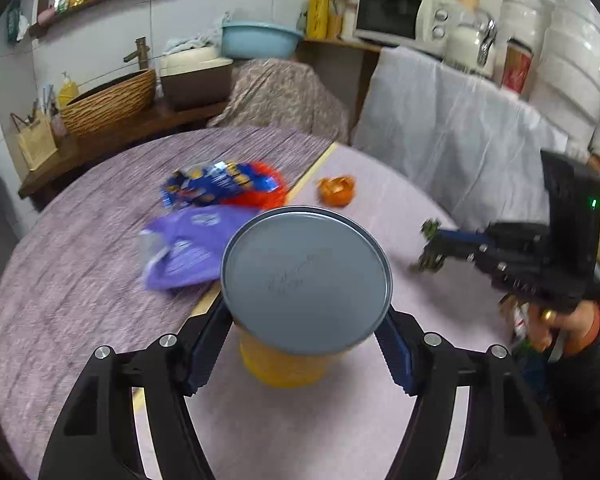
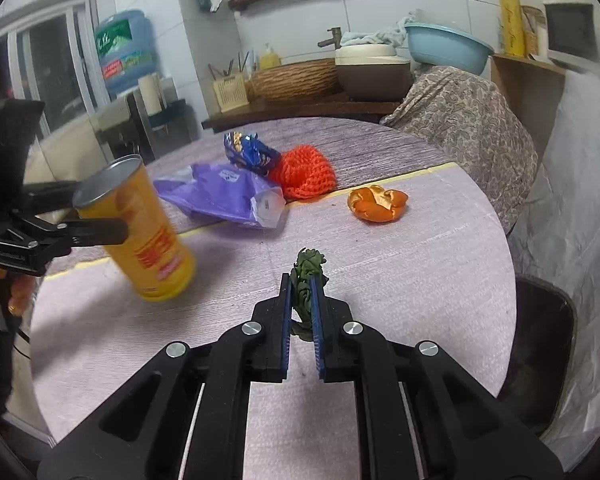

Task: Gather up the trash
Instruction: 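Carry the can and scraps to the black bin and open both grippers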

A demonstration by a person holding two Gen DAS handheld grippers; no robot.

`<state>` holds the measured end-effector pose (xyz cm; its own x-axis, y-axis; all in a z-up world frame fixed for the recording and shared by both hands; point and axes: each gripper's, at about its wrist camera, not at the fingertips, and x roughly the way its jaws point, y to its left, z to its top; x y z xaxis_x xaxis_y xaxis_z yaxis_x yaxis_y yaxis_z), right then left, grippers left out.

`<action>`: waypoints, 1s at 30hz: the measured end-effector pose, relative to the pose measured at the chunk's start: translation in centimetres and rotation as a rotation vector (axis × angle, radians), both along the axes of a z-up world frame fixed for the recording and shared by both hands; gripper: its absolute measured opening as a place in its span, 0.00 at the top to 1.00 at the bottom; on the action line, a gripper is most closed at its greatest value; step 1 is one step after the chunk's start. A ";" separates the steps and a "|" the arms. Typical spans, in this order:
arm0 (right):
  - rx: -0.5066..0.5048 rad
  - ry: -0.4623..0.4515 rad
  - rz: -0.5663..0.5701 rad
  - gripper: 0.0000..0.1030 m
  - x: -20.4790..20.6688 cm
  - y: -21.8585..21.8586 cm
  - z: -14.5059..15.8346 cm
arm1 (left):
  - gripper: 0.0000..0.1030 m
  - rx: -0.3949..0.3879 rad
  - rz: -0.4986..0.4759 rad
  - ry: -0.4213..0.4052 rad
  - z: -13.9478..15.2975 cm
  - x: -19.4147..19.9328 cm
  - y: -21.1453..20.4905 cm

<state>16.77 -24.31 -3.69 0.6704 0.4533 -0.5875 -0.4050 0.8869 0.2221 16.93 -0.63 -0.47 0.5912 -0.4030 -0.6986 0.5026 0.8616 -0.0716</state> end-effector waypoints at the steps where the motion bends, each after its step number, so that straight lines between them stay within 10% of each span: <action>1: 0.017 -0.001 -0.007 0.90 -0.4 -0.6 0.1 | 0.35 -0.016 -0.007 0.001 -0.1 0.2 -0.5; 19: 0.180 -0.016 -0.365 0.90 -1.9 -17.8 0.2 | 0.35 -0.177 -0.173 -0.004 1.5 2.4 -15.3; 30: 0.196 0.259 -0.576 0.90 3.9 -25.9 -13.1 | 0.35 -0.197 -0.211 0.089 -1.4 3.9 -24.1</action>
